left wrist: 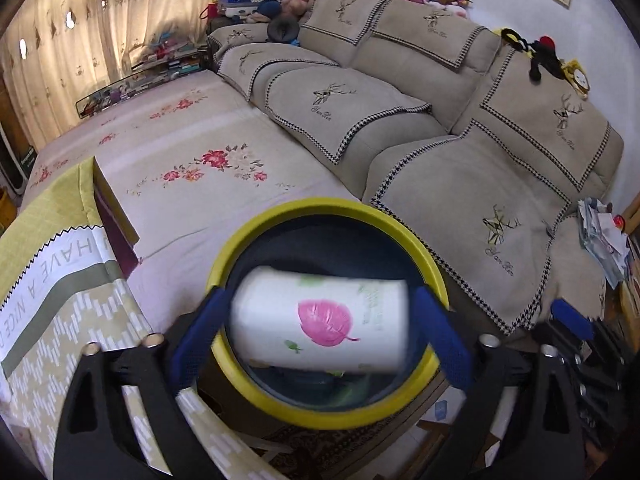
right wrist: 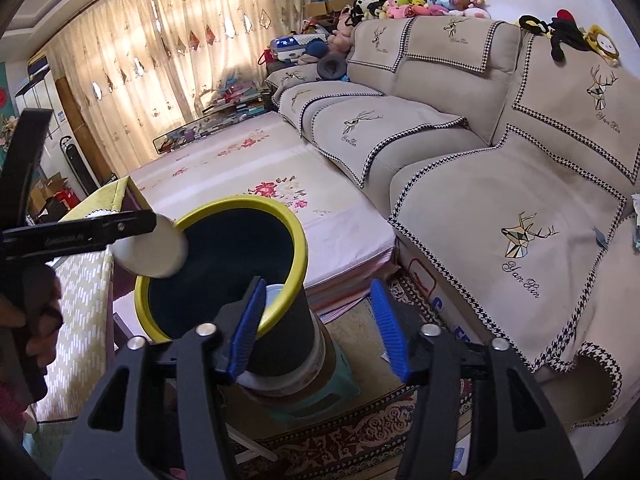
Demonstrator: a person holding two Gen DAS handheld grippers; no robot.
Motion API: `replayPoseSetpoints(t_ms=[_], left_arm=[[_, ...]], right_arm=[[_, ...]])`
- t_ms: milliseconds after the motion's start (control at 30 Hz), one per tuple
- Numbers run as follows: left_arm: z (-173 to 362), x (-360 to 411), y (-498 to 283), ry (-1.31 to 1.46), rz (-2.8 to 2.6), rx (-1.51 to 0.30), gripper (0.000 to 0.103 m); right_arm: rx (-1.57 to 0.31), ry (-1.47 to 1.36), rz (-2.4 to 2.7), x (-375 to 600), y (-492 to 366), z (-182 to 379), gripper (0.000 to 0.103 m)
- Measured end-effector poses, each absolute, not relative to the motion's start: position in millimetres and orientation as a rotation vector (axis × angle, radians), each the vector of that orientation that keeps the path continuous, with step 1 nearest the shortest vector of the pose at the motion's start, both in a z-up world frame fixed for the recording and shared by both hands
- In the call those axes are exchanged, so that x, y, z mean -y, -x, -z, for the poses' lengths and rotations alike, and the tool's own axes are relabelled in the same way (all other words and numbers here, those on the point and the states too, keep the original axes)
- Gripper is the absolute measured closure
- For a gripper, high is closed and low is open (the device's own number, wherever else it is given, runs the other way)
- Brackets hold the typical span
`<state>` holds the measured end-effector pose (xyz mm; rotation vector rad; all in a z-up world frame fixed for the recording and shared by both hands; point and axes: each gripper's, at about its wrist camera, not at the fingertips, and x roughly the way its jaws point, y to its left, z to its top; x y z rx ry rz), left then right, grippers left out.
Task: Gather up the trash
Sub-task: 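Drop the paper cup from the left tool into the yellow bin, then grasp the toothpaste tube with the right tool and lift it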
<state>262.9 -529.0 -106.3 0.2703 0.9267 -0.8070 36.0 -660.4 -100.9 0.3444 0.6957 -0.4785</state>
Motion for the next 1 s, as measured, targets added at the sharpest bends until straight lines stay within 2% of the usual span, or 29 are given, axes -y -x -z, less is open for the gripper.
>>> replayPoseSetpoints(t_ms=[233,567,1000], left_arm=[[71.3,493.4,-255.1,-0.224,0.793,-0.864,0.006],[-9.1,333.9,-193.9,-0.08,0.662,-0.723,0.005],[-11.8,109.6,-136.1,0.006,0.252,-0.632,0.005]], right_arm=[[-0.702,-0.337,0.456,651.8,-37.9,100.5,0.05],[-0.751,-0.281,0.296,586.8,-62.3,108.1,0.05],[-0.806,-0.117,-0.117,408.5,-112.7,101.3,0.05]])
